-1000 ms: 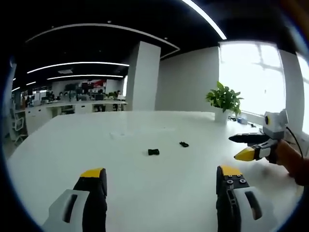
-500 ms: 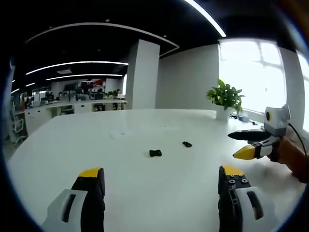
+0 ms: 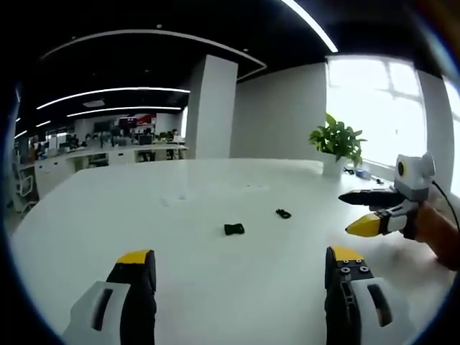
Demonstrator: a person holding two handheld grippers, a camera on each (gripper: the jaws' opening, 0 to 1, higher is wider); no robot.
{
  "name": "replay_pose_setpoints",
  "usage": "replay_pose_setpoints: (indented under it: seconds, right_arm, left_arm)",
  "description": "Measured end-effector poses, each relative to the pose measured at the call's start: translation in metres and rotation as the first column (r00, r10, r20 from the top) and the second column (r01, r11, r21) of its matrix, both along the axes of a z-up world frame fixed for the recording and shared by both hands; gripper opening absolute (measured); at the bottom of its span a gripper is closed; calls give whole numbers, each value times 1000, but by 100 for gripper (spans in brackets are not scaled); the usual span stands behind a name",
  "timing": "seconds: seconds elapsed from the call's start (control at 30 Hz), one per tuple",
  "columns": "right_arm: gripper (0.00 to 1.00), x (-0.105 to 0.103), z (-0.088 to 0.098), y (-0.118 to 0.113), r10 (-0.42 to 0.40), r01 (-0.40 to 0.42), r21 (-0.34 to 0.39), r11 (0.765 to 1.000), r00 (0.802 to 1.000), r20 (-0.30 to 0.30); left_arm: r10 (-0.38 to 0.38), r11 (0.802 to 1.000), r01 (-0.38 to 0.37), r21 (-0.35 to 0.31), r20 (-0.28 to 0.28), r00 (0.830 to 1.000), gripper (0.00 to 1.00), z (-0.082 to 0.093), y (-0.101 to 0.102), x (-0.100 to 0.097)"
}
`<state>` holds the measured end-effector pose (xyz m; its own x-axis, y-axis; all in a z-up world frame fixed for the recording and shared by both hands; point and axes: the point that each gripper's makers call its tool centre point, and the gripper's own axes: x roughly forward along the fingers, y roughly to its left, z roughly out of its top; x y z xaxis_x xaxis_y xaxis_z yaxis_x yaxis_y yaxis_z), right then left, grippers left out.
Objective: Snap the two parts of the plastic buckle together until the buckle closes and remains connected.
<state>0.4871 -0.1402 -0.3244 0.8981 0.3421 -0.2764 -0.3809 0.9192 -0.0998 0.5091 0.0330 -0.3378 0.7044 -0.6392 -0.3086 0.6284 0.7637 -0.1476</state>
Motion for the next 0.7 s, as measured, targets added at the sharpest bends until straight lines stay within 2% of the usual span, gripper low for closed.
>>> replay_pose_setpoints:
  seconds: [0.27, 0.7]
  right_arm:
    - [74, 12, -1, 3, -3, 3, 0, 1000, 1000, -2]
    - [74, 25, -2, 1, -17, 17, 8, 1000, 1000, -8]
  left_arm:
    - [-3, 1000, 3, 4, -7, 1000, 99, -2, -5, 6]
    - [9, 1000, -9, 7, -2, 1000, 99, -2, 1, 32]
